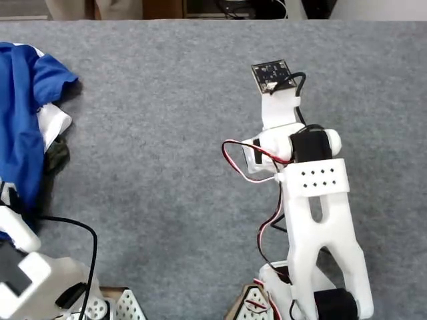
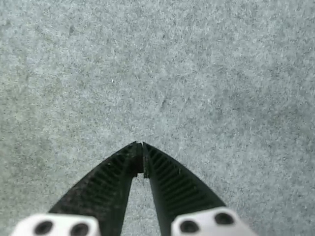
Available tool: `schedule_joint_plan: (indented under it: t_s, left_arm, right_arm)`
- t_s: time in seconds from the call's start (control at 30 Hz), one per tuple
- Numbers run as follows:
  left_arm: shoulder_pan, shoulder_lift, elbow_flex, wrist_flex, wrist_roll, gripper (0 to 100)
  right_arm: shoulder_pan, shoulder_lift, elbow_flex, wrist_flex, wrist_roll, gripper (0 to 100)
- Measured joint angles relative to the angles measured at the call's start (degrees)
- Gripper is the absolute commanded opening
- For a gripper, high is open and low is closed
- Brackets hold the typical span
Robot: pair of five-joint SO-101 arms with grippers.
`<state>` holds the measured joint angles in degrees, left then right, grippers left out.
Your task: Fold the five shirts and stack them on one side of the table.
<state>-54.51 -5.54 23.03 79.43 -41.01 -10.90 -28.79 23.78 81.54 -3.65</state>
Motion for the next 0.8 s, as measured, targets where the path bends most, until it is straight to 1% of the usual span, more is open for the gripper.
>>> schedule_joint_plan:
  t_s: [0.07, 0.17, 0.27, 0.4, 0.5, 0.6, 0.7, 0.8]
  left_arm:
    - [2.3, -3.0, -4.8, 7.4, 0.2, 2]
    - [7.9, -8.2, -11.0, 16.6, 1.5, 2]
    - [14.2, -13.9, -13.5, 19.3, 5.4, 2]
    - [24.4, -22.7, -13.7, 20.4, 10.9, 2]
    - [34.3, -30.9, -13.7, 20.4, 16.2, 2]
    - [45.8, -40.2, -13.4, 20.4, 22.3, 2]
    - [59.4, -48.9, -12.6, 20.7, 29.6, 2]
    - [74.7, -54.4, -12.6, 20.7, 37.2, 2]
  right_arm:
    - [0.0, 0.0, 0.0, 0.0, 0.0, 0.6]
    - [0.0, 0.0, 0.0, 0.0, 0.0, 0.6]
    - [1.1, 0.0, 0.0, 0.0, 0.2, 0.6]
    - [7.1, 0.0, -0.4, 0.2, 0.1, 0.7]
    - [13.6, 0.0, -2.5, 2.1, 0.0, 0.8]
    - [19.9, 0.0, -4.9, 4.4, 0.0, 0.8]
    - [25.9, 0.0, -7.0, 6.3, 0.0, 0.8]
    - [31.7, 0.0, -7.6, 7.1, 1.0, 0.8]
